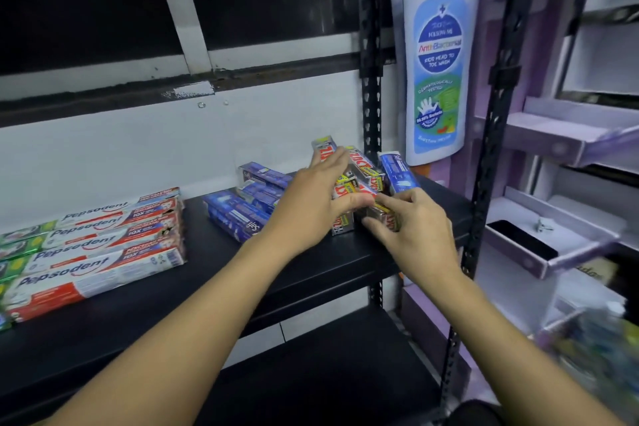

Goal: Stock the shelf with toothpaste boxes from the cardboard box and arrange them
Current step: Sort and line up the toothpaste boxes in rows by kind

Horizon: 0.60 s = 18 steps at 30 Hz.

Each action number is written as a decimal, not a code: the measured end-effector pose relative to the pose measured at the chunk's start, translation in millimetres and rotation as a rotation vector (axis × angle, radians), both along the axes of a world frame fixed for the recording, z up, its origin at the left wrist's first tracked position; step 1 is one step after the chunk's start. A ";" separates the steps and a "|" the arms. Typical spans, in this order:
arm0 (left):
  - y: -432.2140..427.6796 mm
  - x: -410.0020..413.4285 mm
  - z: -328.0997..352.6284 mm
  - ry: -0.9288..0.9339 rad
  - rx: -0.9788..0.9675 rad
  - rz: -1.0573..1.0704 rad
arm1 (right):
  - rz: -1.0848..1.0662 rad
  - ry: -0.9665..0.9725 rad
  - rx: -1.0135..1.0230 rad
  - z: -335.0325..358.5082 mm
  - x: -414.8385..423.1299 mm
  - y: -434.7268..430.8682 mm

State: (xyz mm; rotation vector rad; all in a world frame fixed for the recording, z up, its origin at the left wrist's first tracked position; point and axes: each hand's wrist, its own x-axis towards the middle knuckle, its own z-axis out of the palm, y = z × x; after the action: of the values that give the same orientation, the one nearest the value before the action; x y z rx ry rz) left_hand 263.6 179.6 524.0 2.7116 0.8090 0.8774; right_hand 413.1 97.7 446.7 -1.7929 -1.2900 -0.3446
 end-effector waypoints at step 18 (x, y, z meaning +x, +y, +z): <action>23.7 34.8 -17.8 0.003 -0.086 0.049 | 0.183 0.077 -0.067 16.9 60.4 -11.0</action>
State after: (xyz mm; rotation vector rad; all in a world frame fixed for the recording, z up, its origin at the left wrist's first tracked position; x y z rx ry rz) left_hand 298.3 203.3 506.2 2.6303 0.8966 0.8287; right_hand 473.6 86.7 463.6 -1.7101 -1.4123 -0.1313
